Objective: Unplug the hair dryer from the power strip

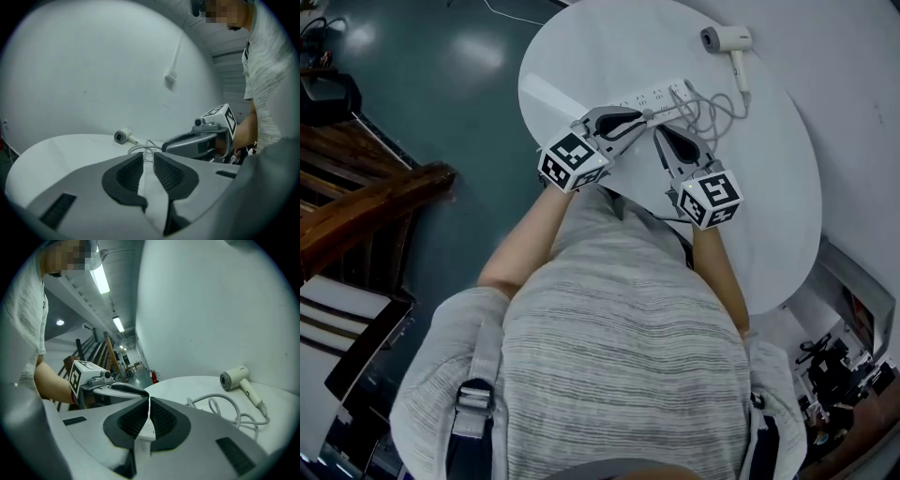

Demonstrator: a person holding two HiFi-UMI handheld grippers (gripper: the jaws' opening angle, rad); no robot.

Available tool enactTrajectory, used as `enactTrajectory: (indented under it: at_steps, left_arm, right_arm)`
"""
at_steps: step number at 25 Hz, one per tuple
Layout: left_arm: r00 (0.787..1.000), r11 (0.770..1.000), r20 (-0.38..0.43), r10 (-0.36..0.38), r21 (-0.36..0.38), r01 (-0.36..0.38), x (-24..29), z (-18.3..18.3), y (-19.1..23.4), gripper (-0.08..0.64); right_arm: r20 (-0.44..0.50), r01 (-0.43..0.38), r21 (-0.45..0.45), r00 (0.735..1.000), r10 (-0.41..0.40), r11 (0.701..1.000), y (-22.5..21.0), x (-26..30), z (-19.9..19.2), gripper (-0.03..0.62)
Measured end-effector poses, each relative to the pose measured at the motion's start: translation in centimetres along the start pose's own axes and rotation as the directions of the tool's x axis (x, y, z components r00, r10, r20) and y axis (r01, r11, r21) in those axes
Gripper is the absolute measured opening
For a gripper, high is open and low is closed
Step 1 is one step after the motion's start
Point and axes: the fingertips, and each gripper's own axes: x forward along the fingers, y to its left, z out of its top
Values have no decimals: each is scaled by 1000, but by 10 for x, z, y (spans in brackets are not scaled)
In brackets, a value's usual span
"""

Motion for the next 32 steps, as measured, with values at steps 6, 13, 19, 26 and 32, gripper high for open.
enactTrajectory:
  at_steps: [6,13,19,26,32]
  left_arm:
    - [995,994,-98,10,109,0,12,-10,13,241]
    - [959,968,-278,61,252,11,26,-44,28,370]
    - [935,953,-348,74,301,37,37,-55,39,414]
    - [860,936,-500,100,341,90,53,-87,47,436]
    - [809,938,-573,132,336,85,64,-105,53,437]
  right_arm:
    - [-22,22,9,1000,-22,1000,-5,5,-3,26]
    - [-39,43,19,998,-42,999,-8,9,-7,26]
    - [-47,52,22,998,-51,998,-10,9,-8,26]
    - [-70,63,23,996,-61,998,-11,7,-14,27]
    - [-89,65,25,994,-63,998,-14,6,-19,28]
